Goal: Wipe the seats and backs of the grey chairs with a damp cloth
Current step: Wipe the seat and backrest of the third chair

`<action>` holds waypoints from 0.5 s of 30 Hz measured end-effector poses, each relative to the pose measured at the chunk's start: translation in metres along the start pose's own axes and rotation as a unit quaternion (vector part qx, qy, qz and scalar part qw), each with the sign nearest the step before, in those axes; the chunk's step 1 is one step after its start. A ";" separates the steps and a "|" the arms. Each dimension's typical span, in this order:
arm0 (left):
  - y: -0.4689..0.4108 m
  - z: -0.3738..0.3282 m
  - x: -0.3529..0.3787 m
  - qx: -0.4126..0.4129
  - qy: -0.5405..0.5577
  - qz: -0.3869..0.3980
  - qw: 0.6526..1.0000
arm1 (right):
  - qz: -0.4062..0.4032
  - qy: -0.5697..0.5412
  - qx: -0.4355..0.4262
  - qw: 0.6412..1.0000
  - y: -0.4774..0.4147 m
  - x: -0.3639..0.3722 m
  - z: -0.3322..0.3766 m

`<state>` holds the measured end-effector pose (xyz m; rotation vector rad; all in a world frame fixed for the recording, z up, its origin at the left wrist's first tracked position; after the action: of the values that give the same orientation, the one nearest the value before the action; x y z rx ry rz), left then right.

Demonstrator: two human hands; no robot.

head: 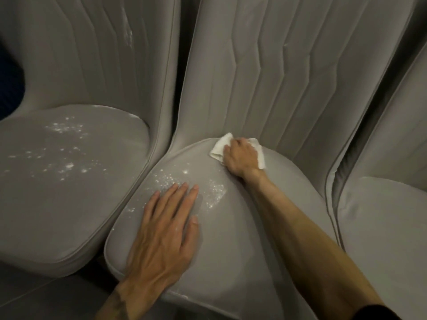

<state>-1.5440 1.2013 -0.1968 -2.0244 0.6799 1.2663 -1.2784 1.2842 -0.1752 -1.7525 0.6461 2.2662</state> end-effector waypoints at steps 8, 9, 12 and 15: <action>0.000 0.000 0.000 -0.004 0.001 -0.002 1.000 | -0.005 0.009 -0.076 0.997 0.004 -0.013 -0.037; 0.000 0.000 0.000 -0.009 0.002 0.000 1.000 | -0.006 0.008 -0.059 0.998 0.001 -0.013 -0.035; 0.000 0.000 0.001 -0.014 0.005 0.002 1.000 | 0.013 0.015 -0.107 0.994 0.001 0.002 0.014; 0.001 0.001 0.001 -0.017 0.000 0.006 1.000 | 0.033 0.021 -0.217 0.975 0.018 0.015 0.031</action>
<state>-1.5444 1.2014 -0.1986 -2.0508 0.6767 1.2918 -1.3171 1.2805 -0.1797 -1.9939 0.2246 2.5707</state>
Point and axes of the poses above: each hand's wrist, its own y-axis away from the middle knuckle, its own x-axis out of the palm, z = x × y, the point moved 2 cm from there along -y, towards the middle knuckle, and after that the axes turned 13 degrees about z, right-handed, at the moved point
